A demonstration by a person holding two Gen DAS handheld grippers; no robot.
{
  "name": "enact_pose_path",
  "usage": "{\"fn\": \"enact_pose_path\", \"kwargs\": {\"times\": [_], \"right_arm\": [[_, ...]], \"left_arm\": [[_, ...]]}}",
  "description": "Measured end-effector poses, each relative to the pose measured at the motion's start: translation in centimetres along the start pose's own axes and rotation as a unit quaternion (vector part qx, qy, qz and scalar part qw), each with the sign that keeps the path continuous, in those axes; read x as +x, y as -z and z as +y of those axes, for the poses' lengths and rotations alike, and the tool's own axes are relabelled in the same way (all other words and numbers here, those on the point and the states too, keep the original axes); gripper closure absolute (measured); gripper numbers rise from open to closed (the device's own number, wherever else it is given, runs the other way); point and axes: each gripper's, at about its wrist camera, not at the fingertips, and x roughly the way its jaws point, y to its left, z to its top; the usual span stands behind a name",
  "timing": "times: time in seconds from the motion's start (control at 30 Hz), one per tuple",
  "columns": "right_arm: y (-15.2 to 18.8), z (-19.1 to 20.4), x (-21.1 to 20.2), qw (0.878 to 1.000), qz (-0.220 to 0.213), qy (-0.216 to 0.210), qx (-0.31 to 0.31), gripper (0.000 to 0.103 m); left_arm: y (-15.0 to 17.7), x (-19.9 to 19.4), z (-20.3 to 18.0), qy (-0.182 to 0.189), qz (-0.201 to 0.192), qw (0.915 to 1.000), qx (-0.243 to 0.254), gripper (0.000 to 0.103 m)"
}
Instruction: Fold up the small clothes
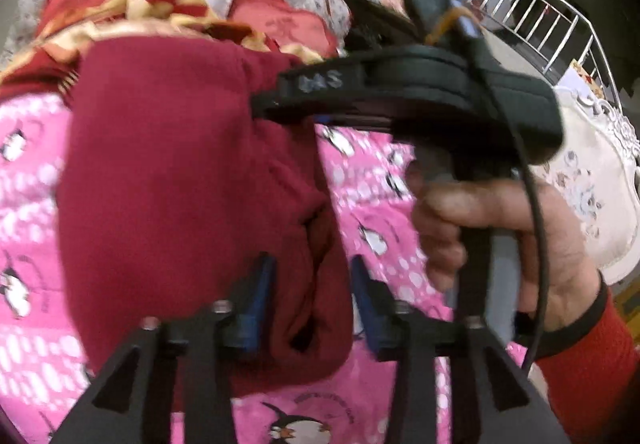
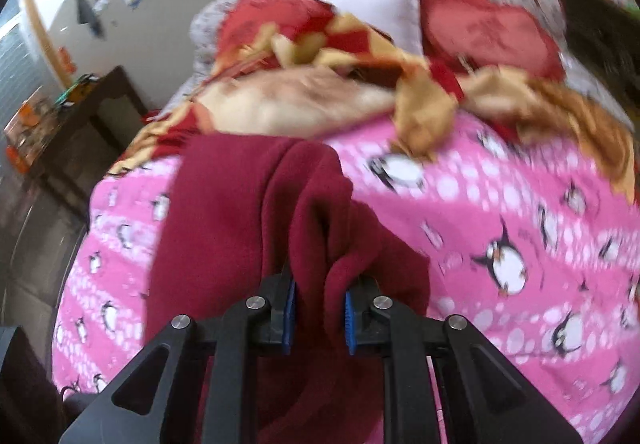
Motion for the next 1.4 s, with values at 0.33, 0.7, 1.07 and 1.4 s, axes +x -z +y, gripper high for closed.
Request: {"fn": "enact_pose_path", "kwargs": {"times": [0.33,0.7,1.07,1.4], "right_arm": [[2.4,-1.9,-7.0,0.998,-0.047,-0.022,0.046,0.049],[9.5,2.2,-3.3,0.993,0.009,0.072,-0.096,0.088],[5.8,-4.6,-7.1,0.991,-0.080,-0.029,0.103,0.040],[0.5,-3.6,-1.7,0.994,-0.043,-0.050,0.086,0.077]], "left_arm": [[2.6,-8.8,0.2,-0.044,-0.054,0.9955,0.063,0.022],[3.8,-2.9,6.2,-0.126,0.013,0.9918,-0.019,0.022],[3.0,-6.7,3.0,-0.121,-0.063,0.9907,-0.004,0.022],[3.4,-1.7,-2.1,-0.025,-0.011,0.9992,0.029,0.025]]}}
